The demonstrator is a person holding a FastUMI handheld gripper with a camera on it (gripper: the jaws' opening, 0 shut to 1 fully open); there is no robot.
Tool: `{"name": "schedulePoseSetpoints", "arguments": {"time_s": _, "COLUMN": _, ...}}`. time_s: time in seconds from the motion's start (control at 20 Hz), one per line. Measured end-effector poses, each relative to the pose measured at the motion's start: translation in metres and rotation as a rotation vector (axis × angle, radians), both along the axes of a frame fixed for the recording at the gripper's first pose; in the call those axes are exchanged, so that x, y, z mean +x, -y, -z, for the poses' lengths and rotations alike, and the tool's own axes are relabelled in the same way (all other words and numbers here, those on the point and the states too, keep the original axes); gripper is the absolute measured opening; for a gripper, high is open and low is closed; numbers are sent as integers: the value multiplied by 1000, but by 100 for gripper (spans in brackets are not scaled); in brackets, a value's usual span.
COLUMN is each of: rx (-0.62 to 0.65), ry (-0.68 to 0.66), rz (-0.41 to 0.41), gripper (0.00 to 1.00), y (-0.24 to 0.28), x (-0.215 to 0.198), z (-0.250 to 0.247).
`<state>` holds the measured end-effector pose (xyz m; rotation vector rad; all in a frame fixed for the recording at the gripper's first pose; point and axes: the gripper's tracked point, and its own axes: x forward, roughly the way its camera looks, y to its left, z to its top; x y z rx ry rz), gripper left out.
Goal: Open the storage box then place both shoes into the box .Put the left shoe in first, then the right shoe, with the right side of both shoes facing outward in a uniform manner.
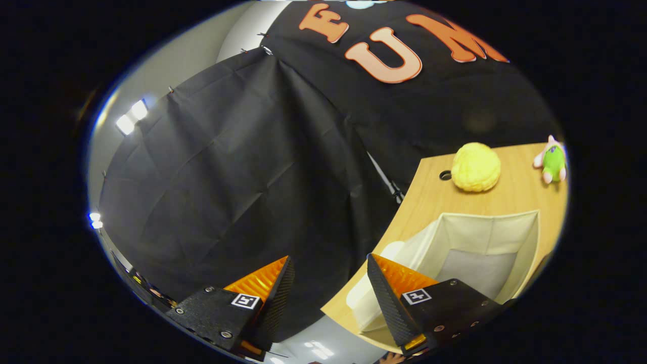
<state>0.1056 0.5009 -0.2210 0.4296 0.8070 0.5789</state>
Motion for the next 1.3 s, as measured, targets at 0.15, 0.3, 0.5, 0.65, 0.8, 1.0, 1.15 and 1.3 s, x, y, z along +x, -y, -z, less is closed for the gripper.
{"name": "schedulePoseSetpoints", "arguments": {"time_s": 0.15, "rx": -163, "ry": 106, "rz": 19, "gripper": 96, "y": 35, "x": 18, "z": -18}}
{"name": "schedulePoseSetpoints", "arguments": {"time_s": 0.3, "rx": -326, "ry": 168, "rz": 33, "gripper": 99, "y": 86, "x": 12, "z": -24}}
{"name": "schedulePoseSetpoints", "arguments": {"time_s": 0.5, "rx": -384, "ry": 116, "rz": 44, "gripper": 99, "y": 145, "x": -19, "z": -8}}
{"name": "schedulePoseSetpoints", "arguments": {"time_s": 0.65, "rx": -466, "ry": 111, "rz": 88, "gripper": 98, "y": 197, "x": -31, "z": 2}}
{"name": "schedulePoseSetpoints", "arguments": {"time_s": 0.8, "rx": -474, "ry": 62, "rz": 114, "gripper": 98, "y": 236, "x": -51, "z": 18}}
{"name": "schedulePoseSetpoints", "arguments": {"time_s": 1.0, "rx": -539, "ry": 0, "rz": 160, "gripper": 98, "y": 290, "x": -71, "z": 50}}
{"name": "schedulePoseSetpoints", "arguments": {"time_s": 1.15, "rx": -626, "ry": -8, "rz": 169, "gripper": 98, "y": 321, "x": -84, "z": 68}}
{"name": "schedulePoseSetpoints", "arguments": {"time_s": 1.3, "rx": -665, "ry": -24, "rz": 174, "gripper": 98, "y": 341, "x": -91, "z": 84}}
